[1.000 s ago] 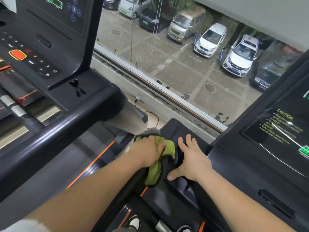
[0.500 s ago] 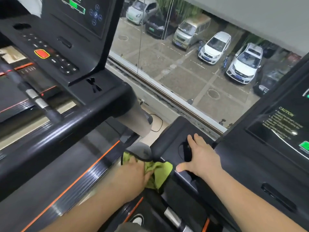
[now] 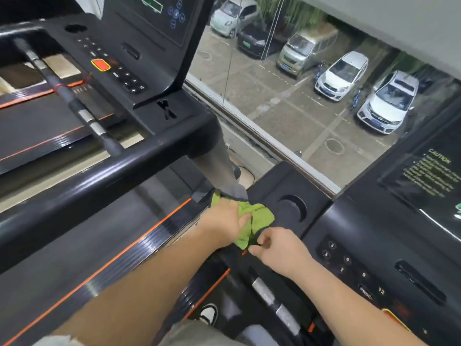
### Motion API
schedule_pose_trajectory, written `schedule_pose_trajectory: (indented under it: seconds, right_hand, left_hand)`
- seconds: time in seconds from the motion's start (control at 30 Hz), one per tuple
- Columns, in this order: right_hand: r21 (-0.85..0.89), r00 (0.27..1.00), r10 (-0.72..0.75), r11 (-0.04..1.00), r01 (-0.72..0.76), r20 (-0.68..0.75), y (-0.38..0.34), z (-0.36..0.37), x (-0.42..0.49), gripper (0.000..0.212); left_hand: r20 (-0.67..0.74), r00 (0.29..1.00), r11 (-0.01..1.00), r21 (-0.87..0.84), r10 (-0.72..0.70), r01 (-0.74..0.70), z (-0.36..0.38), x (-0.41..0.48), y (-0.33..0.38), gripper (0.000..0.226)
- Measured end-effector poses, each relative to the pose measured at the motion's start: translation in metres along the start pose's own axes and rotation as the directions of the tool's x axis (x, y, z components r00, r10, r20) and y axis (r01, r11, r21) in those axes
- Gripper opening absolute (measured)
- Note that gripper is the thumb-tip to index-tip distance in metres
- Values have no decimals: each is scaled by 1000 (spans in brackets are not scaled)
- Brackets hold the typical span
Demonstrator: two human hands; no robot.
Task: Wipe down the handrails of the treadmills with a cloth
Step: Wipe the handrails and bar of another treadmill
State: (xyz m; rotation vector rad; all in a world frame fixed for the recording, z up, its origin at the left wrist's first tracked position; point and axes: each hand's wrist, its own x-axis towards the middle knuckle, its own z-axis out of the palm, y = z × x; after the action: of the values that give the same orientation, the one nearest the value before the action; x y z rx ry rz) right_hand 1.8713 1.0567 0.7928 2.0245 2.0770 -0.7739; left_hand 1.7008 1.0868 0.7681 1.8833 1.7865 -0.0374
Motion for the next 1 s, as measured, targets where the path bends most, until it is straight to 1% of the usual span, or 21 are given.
schedule_pose_trajectory:
  seconds: [0.07,0.13,0.17,0.2,0.23,0.27,0.3,0.33,0.4,0.47,0.53,0.6,0.63,0.77,0.8,0.87,0.93,1.0]
  right_hand:
    - [-54,999,-44,997,46,21,0,5,-6,38]
    - [-11,996,-65,998,66,65,1,6,-11,40]
    - [1,992,-67,998,67,109,1,8,-15,43]
    - [-17,986,-71,997,74,148,0,11,-21,45]
    - [-59,983,-69,995,80,171,-1,16,-26,44]
    - [-102,982,-66,991,85,177,-1,21,-31,42]
    - [-138,984,-66,986,89,163,-3,25,-34,40]
    - [-156,987,-72,983,94,144,-5,27,-34,38]
    - [-153,990,-80,983,98,118,-8,28,-32,37]
    - [-126,991,-74,988,87,109,-8,28,-30,41]
    - [-106,993,-73,991,82,89,-4,30,-29,41]
    - [-80,995,-68,994,74,76,-1,32,-31,38]
    - [-66,995,-68,995,72,70,-1,33,-32,37]
    - [-78,996,-90,993,91,17,-3,37,-41,34]
    - [-91,995,-98,991,97,-7,-3,38,-44,33]
    - [-117,993,-108,988,101,-51,-5,41,-49,31]
    - [-131,994,-91,988,83,-60,-8,46,-53,29]
    - [-153,997,-53,987,43,-61,-14,50,-56,31]
  left_hand:
    - [-28,999,1000,5,-24,24,17,-31,-29,63]
    - [-102,995,1000,7,-6,7,34,-61,-54,74]
    - [-136,990,997,70,21,-12,41,-73,-62,78]
    - [-159,987,990,143,22,1,46,-82,-66,78]
    - [-127,991,982,179,-35,57,46,-85,-65,72]
    - [-111,990,980,169,-90,108,44,-83,-61,66]
    - [-89,987,981,135,-130,141,38,-78,-52,63]
    - [-97,983,982,90,-157,166,31,-69,-42,63]
    - [-66,974,976,19,-215,217,21,-52,-23,64]
    - [-60,966,968,11,-250,251,20,-42,-11,65]
    - [-138,961,967,55,-241,251,27,-54,-10,62]
    - [-213,961,961,175,-176,215,43,-81,-25,58]
    - [-228,961,958,203,-153,201,51,-96,-37,57]
    - [-328,940,967,193,-99,169,74,-148,-87,60]
    - [-327,940,963,208,-99,174,77,-153,-94,61]
    - [-283,950,942,261,-135,211,75,-153,-92,60]
    - [-221,958,917,312,-183,247,67,-143,-80,57]
    - [-196,964,923,305,-180,235,56,-126,-64,55]
